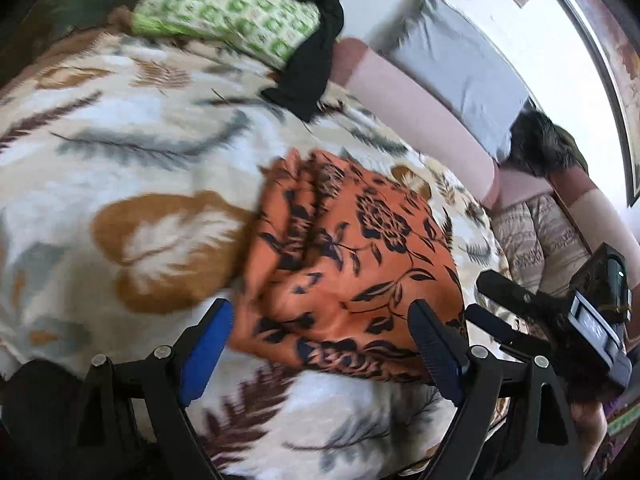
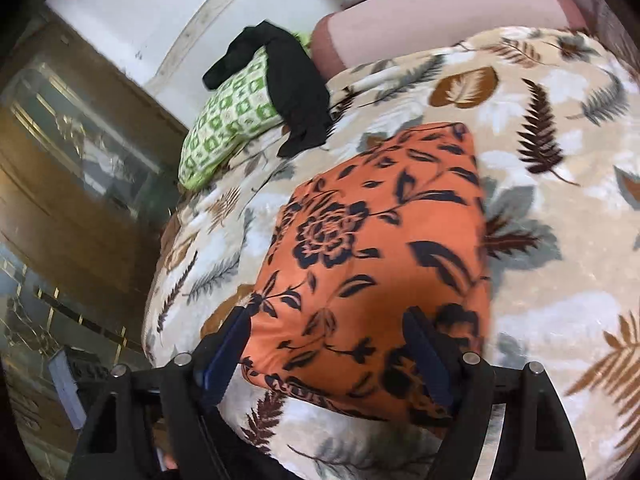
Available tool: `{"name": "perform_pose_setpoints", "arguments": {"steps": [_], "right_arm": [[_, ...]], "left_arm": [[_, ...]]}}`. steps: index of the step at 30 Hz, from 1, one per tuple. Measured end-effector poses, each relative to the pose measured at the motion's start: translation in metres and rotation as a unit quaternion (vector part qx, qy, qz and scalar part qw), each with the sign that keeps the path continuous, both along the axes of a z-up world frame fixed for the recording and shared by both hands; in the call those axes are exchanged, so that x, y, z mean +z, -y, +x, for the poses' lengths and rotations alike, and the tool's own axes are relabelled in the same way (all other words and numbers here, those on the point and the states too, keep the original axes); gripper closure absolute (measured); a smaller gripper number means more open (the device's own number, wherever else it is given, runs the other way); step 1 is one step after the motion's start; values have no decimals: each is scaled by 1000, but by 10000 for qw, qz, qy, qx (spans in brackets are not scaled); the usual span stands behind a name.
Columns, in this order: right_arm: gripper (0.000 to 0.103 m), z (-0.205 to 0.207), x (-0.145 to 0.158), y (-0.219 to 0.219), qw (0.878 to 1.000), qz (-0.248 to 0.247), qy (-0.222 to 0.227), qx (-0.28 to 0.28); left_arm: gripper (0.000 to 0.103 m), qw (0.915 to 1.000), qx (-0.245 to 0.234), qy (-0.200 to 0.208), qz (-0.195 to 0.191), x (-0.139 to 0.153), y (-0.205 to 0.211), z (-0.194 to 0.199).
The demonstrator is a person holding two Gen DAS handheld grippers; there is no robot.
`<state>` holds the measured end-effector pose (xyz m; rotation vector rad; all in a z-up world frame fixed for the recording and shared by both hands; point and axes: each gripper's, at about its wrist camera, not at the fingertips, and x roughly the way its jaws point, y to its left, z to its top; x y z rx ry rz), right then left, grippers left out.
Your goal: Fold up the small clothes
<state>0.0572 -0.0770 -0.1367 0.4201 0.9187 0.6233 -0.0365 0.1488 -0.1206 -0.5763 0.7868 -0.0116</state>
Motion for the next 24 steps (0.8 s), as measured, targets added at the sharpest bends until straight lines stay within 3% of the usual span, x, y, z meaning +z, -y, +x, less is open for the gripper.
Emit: {"name": "perform_pose_setpoints", "arguments": {"steps": [2,4,6,10,12,14,16,18,20,21,23,24], "right_arm": [[22,-1,-3,-1,10000,23,-10,58],[22,3,-7,-1,9999,77,-52,144],[22,4,-10,-5,9997,83,-65,216],[22,6,-22,-2,9994,144,-183,252],[22,9,-23,-2,9992,164,-205,291],[22,11,-23,-1,9991,155,-220,336],[22,12,-23,-1,9990,144,-236,352],[22,11,-21,-1,9989,154,-222,393],[22,10,-19,-5,9986,82,-183,495],[22,10,-20,-7,9984,-6,-198,524],[22,12,-22,-12,9978,-120,-275,597],[22,12,-22,-13,9974,-135,-301,640]], "left_arm": [[14,9991,112,-305,-280,-11,-1,15],[15,9977,214,-359,-529,-16,-6,22],[34,9969,250,-348,-661,-20,-10,27],[62,9911,310,-775,-1041,-36,-17,38],[88,9933,282,-713,-870,-32,-17,35],[89,9966,251,-378,-683,-15,-13,27],[90,9995,180,257,89,19,4,9],[90,9958,149,585,682,33,19,-6],[89,9951,204,357,903,15,21,-3],[89,9960,277,20,853,-6,15,5],[89,9973,340,-538,372,-40,-3,11],[89,9980,386,-465,191,-44,-9,9]]}}
